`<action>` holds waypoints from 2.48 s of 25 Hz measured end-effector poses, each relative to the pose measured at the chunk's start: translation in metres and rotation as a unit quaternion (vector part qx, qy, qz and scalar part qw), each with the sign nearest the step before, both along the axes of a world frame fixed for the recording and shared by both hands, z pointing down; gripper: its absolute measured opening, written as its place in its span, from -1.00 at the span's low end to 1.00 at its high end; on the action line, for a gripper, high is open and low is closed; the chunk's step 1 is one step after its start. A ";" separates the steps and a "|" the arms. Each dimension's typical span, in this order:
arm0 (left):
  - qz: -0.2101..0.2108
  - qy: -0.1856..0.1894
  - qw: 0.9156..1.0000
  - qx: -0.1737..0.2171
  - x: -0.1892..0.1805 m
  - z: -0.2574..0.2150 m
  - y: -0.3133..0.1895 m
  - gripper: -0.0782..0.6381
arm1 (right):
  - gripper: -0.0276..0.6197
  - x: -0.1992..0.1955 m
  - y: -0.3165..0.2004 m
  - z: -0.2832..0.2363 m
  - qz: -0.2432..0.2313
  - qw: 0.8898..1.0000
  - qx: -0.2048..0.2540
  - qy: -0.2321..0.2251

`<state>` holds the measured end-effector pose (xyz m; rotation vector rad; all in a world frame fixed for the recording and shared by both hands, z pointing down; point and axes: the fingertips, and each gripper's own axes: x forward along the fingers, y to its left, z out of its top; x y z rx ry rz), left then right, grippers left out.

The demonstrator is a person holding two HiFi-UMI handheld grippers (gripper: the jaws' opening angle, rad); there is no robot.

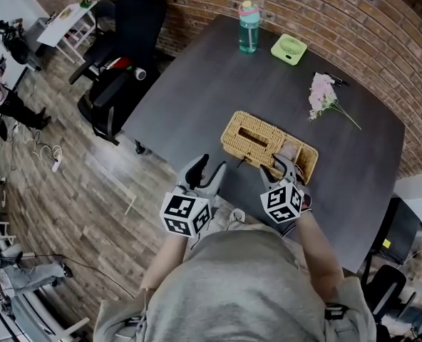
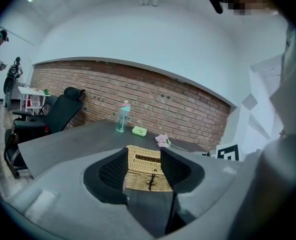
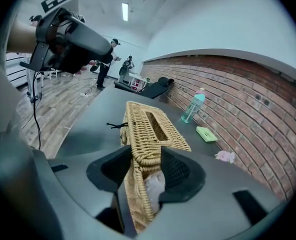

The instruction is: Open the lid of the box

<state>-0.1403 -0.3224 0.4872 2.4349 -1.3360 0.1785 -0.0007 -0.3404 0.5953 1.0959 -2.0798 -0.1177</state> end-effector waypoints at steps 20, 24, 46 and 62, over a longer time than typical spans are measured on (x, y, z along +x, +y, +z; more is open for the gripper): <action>-0.007 0.014 1.000 -0.004 -0.003 0.002 0.007 -0.23 | -0.52 0.003 -0.001 -0.041 -0.010 0.999 0.018 -0.026; -0.011 0.018 1.000 -0.003 -0.005 0.002 0.008 -0.23 | -0.58 0.004 -0.003 -0.052 -0.009 0.999 0.035 -0.026; -0.015 0.018 1.000 -0.001 -0.011 0.001 0.009 -0.23 | -0.70 0.024 -0.043 -0.103 -0.003 0.995 0.098 -0.021; -0.011 0.016 1.000 -0.006 -0.008 0.003 0.004 -0.23 | -0.73 0.044 -0.084 -0.116 0.007 0.995 0.102 -0.015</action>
